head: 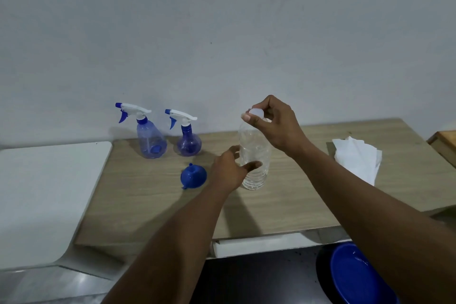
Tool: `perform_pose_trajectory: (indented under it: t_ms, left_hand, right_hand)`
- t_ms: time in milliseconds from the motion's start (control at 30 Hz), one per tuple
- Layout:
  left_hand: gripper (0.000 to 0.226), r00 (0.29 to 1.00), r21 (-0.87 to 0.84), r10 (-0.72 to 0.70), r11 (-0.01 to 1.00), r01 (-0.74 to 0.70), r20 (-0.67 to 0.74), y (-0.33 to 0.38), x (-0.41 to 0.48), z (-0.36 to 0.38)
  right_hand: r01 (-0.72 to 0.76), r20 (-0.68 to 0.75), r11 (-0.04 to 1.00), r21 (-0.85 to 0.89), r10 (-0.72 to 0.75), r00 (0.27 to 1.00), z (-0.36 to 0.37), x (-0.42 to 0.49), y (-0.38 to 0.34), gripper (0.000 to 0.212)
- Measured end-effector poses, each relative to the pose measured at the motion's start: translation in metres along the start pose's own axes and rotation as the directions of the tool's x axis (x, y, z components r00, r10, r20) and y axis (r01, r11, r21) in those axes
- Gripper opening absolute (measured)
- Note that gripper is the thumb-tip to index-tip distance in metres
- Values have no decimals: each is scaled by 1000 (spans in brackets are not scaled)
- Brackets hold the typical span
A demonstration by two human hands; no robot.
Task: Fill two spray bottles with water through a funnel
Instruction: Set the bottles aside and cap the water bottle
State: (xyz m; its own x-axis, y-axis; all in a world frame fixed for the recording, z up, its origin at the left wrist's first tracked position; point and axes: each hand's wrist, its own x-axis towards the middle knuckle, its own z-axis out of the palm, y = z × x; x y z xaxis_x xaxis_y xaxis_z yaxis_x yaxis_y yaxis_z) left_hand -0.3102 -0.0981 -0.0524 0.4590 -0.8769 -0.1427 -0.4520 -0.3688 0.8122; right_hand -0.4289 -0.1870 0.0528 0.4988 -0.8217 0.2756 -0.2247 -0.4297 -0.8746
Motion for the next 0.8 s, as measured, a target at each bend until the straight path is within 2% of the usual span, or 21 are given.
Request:
perform_pose_trajectory:
  t_ms: [167,267,367,467,533,667,800]
  left_hand:
    - [97,995,24,43,999,-46,87,-8,5,-12]
    - [94,991,216,116,968,-127,63,-26,7,-27]
    - [81,982,423,188,888,-178,19,-58,12,-51]
    - [72,988,593,152,795,-124,2,-86,13,-73]
    - [66,995,633,100,771,-78,0,-97,14,-83]
    - [46,999,589,15,807,-32,34,-106,22,-91]
    - [29,999,542,-9,840,-17,46,-104,28,-88]
  right_hand:
    - [-28,-3,999,36,28,1000,7,-8,6,65]
    - [-117,-3,986,117,119,993,12,-24,25,95]
    - [-192,-14,967,165,197,980,18,-41,53,111]
    - [-244,9,960,139,246,969,25,-55,79,111]
    - [-265,2,961,80,266,964,30,-60,94,107]
    - [-309,-54,951,21,310,949,39,-63,108,99]
    - [-318,-62,948,6,318,946,47,-62,112,86]
